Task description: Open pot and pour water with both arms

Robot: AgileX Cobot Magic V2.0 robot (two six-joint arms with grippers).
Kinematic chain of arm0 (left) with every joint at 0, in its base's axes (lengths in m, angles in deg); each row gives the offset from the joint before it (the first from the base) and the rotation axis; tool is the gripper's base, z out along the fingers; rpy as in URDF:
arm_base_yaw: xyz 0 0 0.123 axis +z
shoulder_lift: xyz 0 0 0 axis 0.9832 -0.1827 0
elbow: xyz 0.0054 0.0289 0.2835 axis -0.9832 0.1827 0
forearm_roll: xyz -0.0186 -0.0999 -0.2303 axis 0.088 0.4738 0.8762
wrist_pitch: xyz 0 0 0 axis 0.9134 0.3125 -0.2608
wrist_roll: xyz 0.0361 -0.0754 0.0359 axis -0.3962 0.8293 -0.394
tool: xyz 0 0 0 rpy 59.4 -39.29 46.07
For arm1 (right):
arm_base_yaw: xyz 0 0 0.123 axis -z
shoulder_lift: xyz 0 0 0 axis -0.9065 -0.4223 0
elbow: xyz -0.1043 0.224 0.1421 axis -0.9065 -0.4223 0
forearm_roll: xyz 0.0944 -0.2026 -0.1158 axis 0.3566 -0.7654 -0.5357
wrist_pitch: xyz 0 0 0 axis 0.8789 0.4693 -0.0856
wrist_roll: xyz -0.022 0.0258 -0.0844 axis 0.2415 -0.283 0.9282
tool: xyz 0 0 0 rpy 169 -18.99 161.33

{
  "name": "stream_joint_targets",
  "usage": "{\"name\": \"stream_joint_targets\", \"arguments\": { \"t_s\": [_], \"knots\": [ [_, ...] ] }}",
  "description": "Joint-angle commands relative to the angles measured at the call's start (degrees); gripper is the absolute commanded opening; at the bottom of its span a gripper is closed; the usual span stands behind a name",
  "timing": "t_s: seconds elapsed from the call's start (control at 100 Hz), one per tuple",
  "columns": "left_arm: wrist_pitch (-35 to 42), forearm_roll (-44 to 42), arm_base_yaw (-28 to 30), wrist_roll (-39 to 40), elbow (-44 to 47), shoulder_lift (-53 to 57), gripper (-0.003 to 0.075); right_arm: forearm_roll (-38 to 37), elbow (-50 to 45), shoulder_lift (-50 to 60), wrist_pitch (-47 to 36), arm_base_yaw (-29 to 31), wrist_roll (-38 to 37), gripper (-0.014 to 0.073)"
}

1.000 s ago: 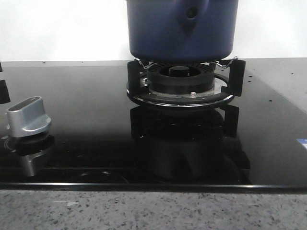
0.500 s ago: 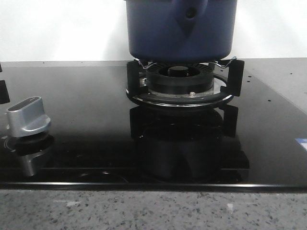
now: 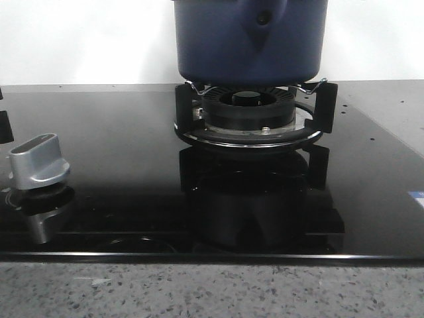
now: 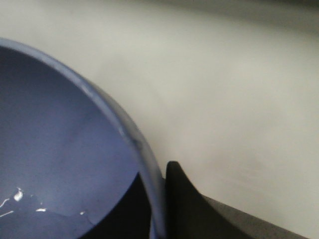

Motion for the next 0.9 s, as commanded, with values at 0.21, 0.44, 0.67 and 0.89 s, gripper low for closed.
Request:
{"name": "stream_joint_targets", "arguments": {
  "t_s": [0.21, 0.44, 0.67, 0.89],
  "knots": [
    [0.24, 5.12, 0.14, 0.51, -1.98, 2.8, 0.0263, -1.05, -7.46, 4.83, -22.29, 0.08, 0.09, -0.0047],
    [0.24, 5.12, 0.14, 0.51, -1.98, 2.8, 0.0263, -0.09, -7.62, 4.88, -22.22, 0.22, -0.01, -0.0047],
    [0.01, 5.12, 0.14, 0.51, -1.98, 2.8, 0.0263, -0.64, -12.4, 4.88, -33.89, 0.22, -0.01, -0.0047],
    [-0.13, 5.12, 0.14, 0.51, -1.98, 2.8, 0.0263, -0.64, -20.7, 4.88, -53.41, 0.22, -0.01, -0.0047]
  ]
}}
